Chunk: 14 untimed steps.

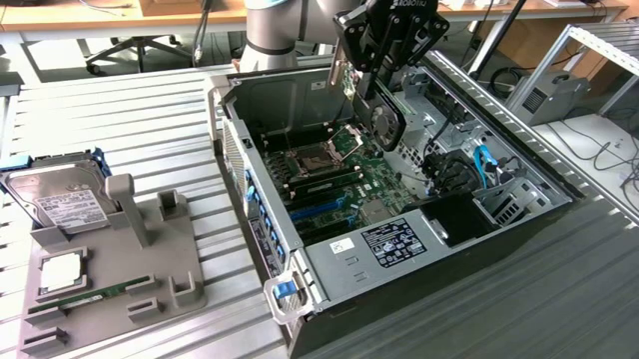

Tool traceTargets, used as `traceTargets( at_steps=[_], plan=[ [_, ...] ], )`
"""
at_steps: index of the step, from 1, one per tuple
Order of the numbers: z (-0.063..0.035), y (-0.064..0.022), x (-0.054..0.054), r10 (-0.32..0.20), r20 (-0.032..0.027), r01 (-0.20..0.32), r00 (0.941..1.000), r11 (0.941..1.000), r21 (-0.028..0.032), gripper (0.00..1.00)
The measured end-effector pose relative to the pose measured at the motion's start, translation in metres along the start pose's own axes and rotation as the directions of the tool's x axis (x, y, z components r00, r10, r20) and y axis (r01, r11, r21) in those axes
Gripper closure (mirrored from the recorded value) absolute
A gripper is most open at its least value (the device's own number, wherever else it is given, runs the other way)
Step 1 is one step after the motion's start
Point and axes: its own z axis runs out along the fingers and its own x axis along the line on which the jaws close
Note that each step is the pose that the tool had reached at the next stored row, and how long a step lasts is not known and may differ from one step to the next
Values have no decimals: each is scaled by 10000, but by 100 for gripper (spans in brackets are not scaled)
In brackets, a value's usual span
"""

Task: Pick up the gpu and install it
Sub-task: 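Pick up the gpu and move the gpu toward the slot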

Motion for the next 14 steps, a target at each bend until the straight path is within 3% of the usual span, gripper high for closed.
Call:
traceTargets(
  at_steps=[14],
  plan=[
    [27, 46, 0, 0, 0, 0, 10000, 10000, 0, 74]
  ],
)
